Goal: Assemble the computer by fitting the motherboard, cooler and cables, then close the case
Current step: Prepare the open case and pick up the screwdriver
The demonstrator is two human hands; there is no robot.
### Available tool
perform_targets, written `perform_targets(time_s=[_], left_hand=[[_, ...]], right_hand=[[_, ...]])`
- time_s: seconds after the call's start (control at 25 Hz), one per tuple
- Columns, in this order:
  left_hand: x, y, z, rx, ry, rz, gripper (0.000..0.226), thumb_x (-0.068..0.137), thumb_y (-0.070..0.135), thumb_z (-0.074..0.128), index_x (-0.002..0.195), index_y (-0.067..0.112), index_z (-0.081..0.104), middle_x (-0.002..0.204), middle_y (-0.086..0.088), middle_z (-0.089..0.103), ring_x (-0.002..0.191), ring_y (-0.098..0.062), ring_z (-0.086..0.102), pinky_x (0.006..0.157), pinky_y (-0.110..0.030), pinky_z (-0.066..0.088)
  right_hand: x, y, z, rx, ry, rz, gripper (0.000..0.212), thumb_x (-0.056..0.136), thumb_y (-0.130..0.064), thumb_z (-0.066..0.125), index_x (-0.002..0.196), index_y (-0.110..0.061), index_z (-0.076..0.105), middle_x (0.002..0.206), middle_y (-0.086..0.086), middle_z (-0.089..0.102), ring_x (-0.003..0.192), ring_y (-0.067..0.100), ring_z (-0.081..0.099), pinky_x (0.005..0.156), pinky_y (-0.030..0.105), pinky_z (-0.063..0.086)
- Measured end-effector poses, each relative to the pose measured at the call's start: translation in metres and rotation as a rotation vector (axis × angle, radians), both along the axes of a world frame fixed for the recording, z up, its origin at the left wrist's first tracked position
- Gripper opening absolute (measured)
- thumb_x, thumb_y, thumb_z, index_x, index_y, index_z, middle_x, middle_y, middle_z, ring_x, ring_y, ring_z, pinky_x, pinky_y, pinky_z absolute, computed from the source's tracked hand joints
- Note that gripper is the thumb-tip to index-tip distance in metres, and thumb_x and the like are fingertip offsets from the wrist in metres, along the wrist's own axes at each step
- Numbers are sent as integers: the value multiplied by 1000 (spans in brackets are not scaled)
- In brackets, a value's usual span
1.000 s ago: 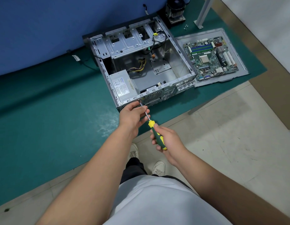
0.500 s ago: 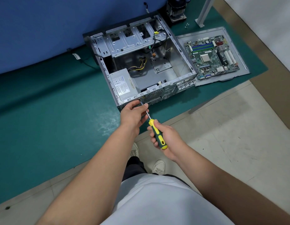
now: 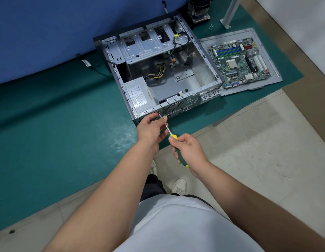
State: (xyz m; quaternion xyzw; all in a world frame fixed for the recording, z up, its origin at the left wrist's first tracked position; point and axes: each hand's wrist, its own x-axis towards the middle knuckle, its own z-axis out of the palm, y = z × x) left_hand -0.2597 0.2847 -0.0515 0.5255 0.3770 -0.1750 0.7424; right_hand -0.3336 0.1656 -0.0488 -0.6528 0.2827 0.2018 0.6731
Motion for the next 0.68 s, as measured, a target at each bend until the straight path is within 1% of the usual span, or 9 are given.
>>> perform_targets(time_s=[0.08, 0.24, 0.36, 0.44, 0.52, 0.6, 0.68], left_hand=[[1, -1, 0, 5, 4, 5, 33, 85, 6, 82, 111, 18, 67, 104, -12, 77, 81, -18, 73, 61, -28, 57], [-2, -2, 2, 11, -1, -4, 29, 87, 7, 81, 110, 17, 66, 94, -8, 74, 82, -18, 71, 63, -27, 57], [2, 1, 8, 10, -80, -37, 26, 88, 8, 80, 109, 14, 66, 82, -1, 73, 74, -13, 71, 64, -27, 58], [19, 4, 18, 36, -168, -84, 24, 90, 9, 78, 110, 15, 66, 77, 2, 72, 71, -11, 71, 67, -27, 60], [48, 8, 29, 88, -271, -173, 21, 94, 11, 73, 110, 21, 66, 82, 3, 74, 74, -12, 72, 69, -28, 61], [83, 15, 36, 207, -396, -339, 20, 97, 17, 68, 113, 29, 67, 92, 4, 76, 84, -13, 73, 74, -30, 62], [123, 22, 37, 398, -533, -527, 22, 98, 27, 66, 120, 31, 69, 101, 7, 74, 95, -12, 70, 84, -31, 58]], right_hand=[[0, -1, 2, 26, -2, 15, 26, 96, -29, 71, 90, -11, 53, 66, 1, 59, 47, 12, 49, 44, 27, 40], [1, -8, 5, -51, -36, 111, 25, 98, -27, 67, 93, -9, 50, 68, 1, 60, 50, 13, 52, 45, 28, 43], [9, -15, 9, -66, -64, 205, 24, 102, -29, 61, 95, -8, 50, 69, 1, 61, 54, 17, 54, 47, 30, 47], [28, -16, 16, -92, -75, 255, 23, 106, -31, 52, 95, -11, 53, 70, 1, 61, 54, 17, 53, 49, 31, 47], [58, -15, 27, -160, -89, 277, 25, 107, -36, 48, 96, -15, 56, 69, 1, 58, 51, 16, 50, 49, 29, 43], [92, -19, 39, -201, -108, 237, 27, 102, -42, 55, 94, -17, 57, 66, 0, 54, 49, 15, 47, 48, 27, 42], [123, -31, 51, -245, -118, 182, 31, 96, -44, 66, 95, -14, 57, 64, 0, 50, 48, 15, 46, 46, 27, 41]])
